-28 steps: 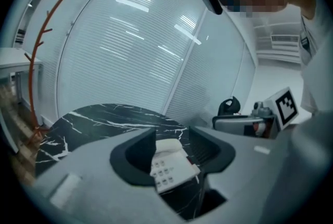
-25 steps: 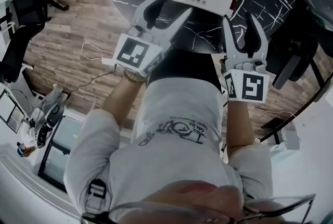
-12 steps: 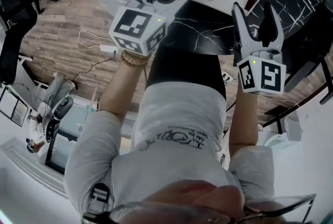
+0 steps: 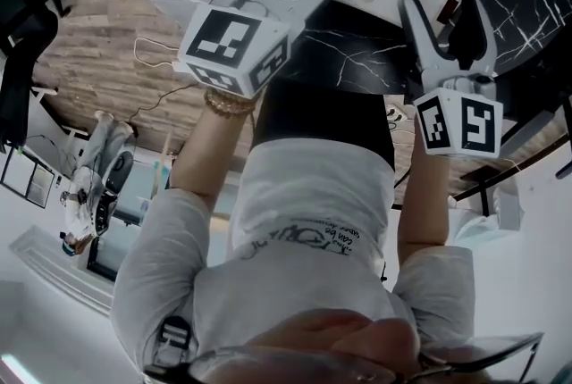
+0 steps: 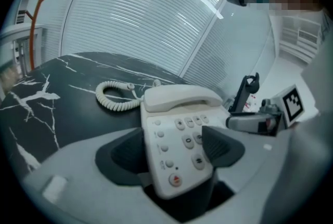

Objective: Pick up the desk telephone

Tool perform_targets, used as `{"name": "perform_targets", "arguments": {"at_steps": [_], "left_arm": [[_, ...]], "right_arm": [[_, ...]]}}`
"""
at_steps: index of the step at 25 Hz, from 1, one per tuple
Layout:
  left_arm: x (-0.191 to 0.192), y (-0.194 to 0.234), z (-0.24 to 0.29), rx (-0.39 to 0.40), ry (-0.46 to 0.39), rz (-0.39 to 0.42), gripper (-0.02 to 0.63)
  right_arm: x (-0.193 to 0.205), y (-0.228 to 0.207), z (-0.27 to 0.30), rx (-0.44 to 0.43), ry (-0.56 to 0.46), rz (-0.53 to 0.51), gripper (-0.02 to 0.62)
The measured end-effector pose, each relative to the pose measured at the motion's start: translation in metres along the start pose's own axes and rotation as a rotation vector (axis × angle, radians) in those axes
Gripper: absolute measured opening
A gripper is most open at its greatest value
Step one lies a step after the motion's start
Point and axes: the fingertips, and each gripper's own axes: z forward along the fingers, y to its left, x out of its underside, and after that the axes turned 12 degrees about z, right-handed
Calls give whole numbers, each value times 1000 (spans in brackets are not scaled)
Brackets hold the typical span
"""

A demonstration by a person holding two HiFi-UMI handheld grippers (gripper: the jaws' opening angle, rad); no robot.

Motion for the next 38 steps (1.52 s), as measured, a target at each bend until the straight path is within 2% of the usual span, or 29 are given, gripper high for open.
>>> {"name": "perform_targets", "arguments": {"at_steps": [4, 5, 8, 25, 38], "left_arm": [[0, 0, 4, 10, 13, -6, 362], [0, 0, 4, 11, 19, -9, 362], [0, 0, 5, 10, 26, -10, 357], [-3, -10, -8, -12, 36, -3, 354], [-71, -26, -52, -49, -43, 25, 354]], "right_arm": [[4, 0, 5, -19, 7, 7, 364], [4, 2, 5, -28, 6, 12, 329], [4, 3, 5, -41, 1, 27, 318], [7, 13, -10, -6, 11, 70, 299], [-51, 52, -52, -28, -70, 32, 299]]}}
